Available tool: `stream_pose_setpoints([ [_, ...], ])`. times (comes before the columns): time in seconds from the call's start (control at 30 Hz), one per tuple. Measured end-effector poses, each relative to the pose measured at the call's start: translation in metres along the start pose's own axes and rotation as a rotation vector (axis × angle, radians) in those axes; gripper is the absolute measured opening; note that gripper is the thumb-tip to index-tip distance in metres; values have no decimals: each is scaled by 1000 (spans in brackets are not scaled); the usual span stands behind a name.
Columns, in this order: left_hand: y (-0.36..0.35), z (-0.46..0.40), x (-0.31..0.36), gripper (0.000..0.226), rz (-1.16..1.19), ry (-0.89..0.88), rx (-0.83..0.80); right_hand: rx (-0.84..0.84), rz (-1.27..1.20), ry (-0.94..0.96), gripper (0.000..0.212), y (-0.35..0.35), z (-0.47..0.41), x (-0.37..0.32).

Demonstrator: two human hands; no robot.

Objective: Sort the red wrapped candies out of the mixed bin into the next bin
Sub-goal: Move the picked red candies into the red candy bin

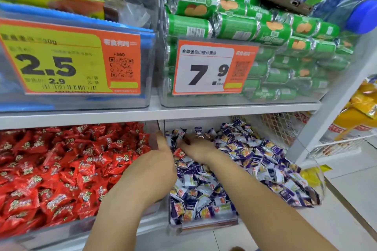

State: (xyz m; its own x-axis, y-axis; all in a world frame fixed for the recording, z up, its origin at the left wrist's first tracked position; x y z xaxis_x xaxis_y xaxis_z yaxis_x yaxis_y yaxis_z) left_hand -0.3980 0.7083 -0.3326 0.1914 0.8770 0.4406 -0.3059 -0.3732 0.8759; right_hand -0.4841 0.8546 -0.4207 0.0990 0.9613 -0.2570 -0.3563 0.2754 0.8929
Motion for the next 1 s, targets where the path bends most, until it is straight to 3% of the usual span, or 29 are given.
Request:
stream_pose_setpoints([
  [0.17,2,0,3,74,-10,3,-25,-172,-297,130,73,-22,11,-27],
  [0.3,-1,0,2,74,14,25,-48,-269,-373,322,40,-6,55,-30],
  [0.37,-1,1,2,75,19,27,-58,-267,-323,378,34,3,80,-25],
  [0.5,2,2,0,74,24,17,-32,-63,36,463,46,10,115,-4],
  [0.67,0,1,-1,73,29,13,-26,103,146,428,53,26,141,26],
  [0.77,0,1,-1,74,14,21,-31,139,78,366,56,36,159,48],
  [0.87,1,0,-1,73,-7,34,-25,240,-137,297,43,54,181,76],
  [1.0,1,0,1,74,-18,66,-3,437,-101,285,25,70,201,88],
])
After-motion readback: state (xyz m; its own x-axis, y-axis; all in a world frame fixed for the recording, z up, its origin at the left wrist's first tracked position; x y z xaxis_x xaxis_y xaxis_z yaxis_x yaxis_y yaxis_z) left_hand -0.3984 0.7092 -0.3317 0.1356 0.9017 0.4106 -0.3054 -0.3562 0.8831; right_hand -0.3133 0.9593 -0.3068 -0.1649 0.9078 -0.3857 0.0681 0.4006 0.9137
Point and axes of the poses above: each hand's wrist, its own z-axis away from the middle knuckle, its own y-axis out of the back of the hand, x = y × z, the point moved 7 cm from there along -z, towards the middle knuckle, and after that the axes turned 2 degrees about z, right-handed, at the moved point
